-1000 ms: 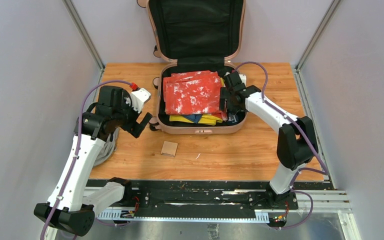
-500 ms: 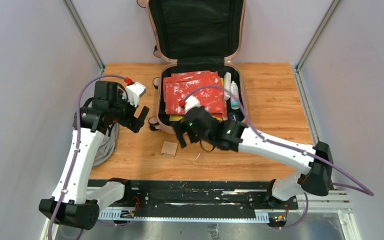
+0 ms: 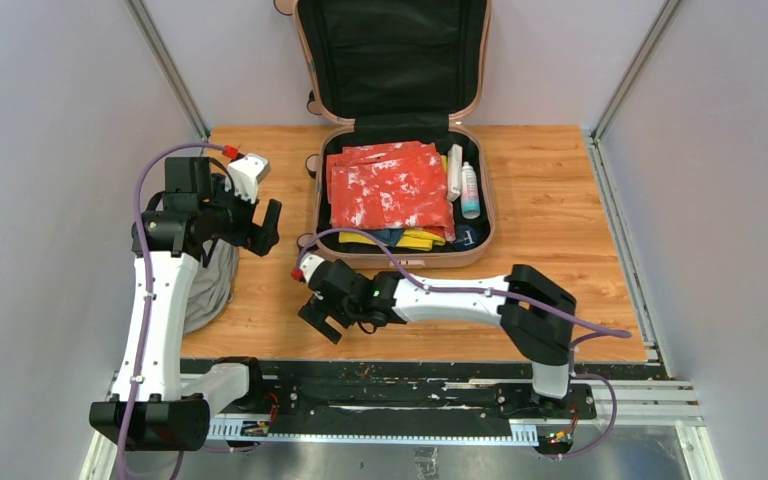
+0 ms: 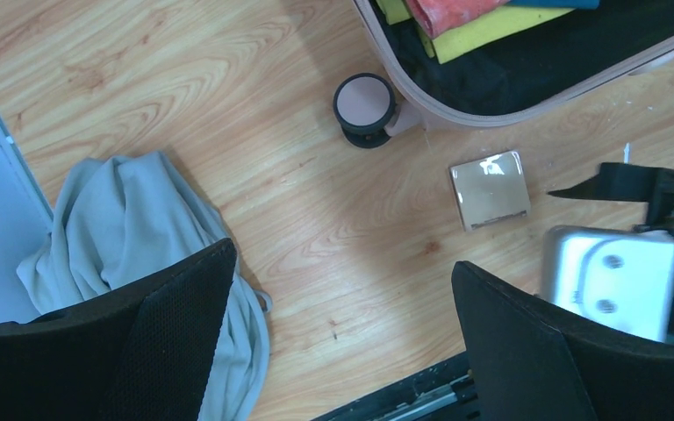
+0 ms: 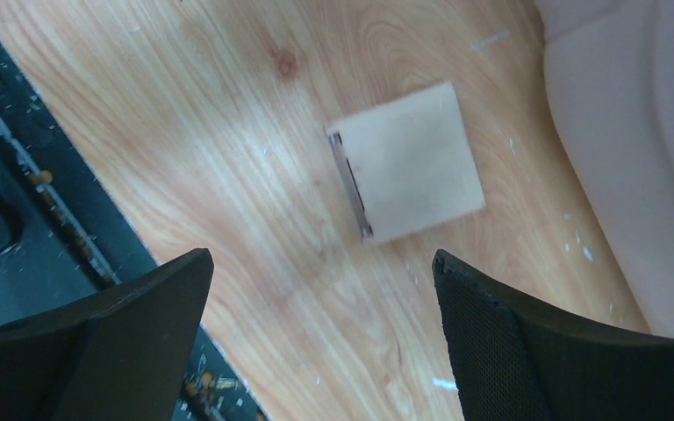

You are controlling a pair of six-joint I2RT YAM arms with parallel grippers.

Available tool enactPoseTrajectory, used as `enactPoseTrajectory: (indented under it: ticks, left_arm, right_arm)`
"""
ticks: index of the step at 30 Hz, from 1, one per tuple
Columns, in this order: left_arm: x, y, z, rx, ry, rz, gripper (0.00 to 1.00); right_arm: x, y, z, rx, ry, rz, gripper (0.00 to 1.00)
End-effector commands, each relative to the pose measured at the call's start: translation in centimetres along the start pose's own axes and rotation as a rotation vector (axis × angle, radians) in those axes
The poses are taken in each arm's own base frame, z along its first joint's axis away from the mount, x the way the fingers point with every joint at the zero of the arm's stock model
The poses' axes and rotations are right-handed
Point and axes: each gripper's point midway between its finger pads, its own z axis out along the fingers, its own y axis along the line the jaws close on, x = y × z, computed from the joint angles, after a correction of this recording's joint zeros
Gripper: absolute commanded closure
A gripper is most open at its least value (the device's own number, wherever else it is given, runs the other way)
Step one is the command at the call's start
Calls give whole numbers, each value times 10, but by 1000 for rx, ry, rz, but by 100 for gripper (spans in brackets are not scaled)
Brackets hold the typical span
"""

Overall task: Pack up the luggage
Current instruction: Pick up the makeup from the center of the board.

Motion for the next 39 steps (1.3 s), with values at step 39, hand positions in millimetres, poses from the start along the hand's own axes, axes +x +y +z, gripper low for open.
enactPoseTrajectory:
  ticks: [39]
  left_arm:
    - [1, -2, -9, 5, -7, 19, 0]
  right_arm:
    - [33, -1, 71, 12, 36, 106, 8]
